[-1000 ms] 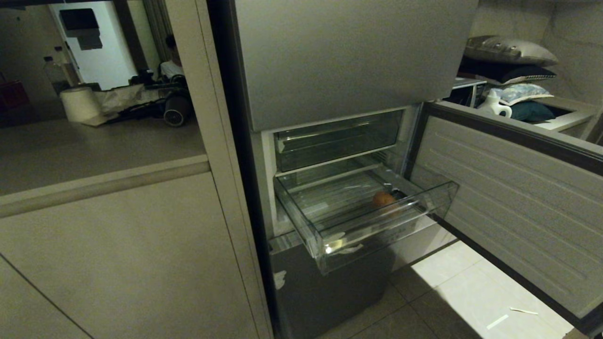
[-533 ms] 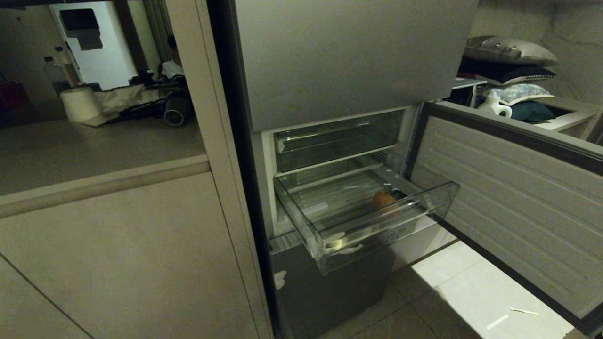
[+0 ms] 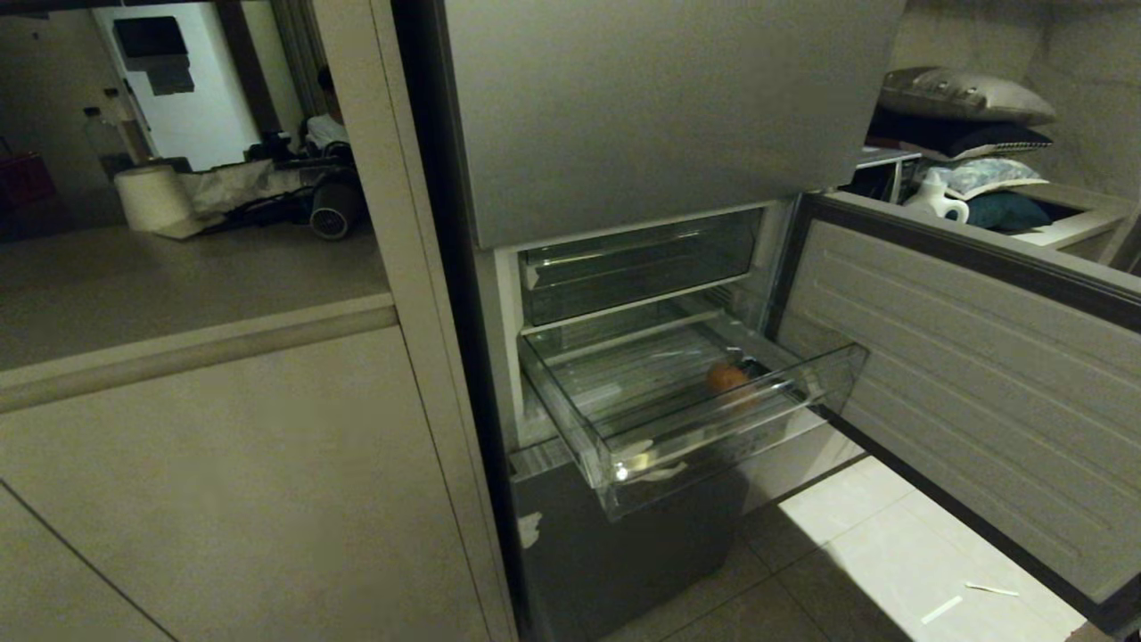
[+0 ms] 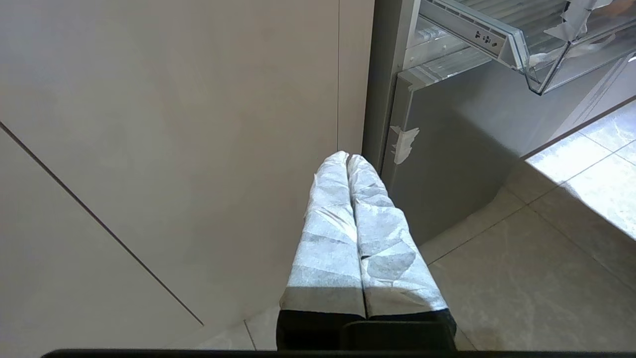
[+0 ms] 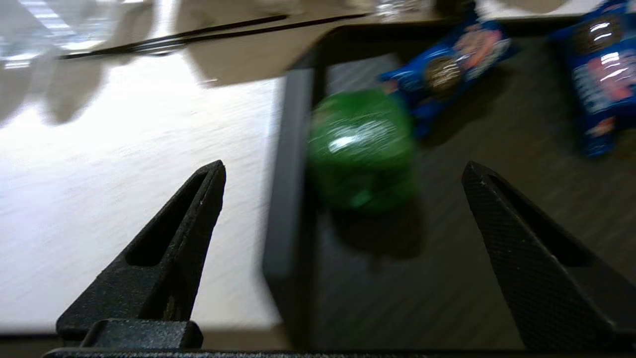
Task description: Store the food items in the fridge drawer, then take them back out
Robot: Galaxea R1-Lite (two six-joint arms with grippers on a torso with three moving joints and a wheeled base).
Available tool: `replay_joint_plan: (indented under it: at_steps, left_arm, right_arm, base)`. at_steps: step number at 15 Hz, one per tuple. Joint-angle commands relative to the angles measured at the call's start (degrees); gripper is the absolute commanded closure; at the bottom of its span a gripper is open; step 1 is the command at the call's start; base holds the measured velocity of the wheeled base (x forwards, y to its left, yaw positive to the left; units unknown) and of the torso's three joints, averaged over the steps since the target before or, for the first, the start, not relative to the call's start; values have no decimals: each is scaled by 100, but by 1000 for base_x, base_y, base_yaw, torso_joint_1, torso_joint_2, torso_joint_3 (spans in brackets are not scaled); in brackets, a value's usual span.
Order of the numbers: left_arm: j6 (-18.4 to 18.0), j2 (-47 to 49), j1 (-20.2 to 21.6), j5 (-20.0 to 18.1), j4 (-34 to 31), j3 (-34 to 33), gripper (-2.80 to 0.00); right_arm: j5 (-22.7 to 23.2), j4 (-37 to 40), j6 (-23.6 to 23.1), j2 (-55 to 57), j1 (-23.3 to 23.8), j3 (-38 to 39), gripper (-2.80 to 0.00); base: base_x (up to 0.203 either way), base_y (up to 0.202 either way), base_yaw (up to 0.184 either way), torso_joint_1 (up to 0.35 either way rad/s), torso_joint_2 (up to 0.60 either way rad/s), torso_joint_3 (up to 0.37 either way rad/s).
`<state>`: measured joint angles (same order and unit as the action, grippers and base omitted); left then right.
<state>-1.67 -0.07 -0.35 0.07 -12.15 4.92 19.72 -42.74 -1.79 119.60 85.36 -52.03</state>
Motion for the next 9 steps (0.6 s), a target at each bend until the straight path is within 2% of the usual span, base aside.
replay_joint_plan:
  at_steps: [1, 3, 9]
  left_arm:
    - [0, 7, 0, 1, -6, 0, 0]
    - [0, 7, 0, 1, -6, 0, 0]
    - [0, 7, 0, 1, -6, 0, 0]
  right_arm:
    - [-241, -24, -144, 449, -10, -398, -280]
    - [-388, -24, -179, 646, -10, -656, -280]
    - [-340, -24, -147, 1049, -314, -980, -280]
  base:
    - [0, 0, 0, 0, 0, 0]
    - [0, 0, 0, 0, 0, 0]
    - [0, 0, 0, 0, 0, 0]
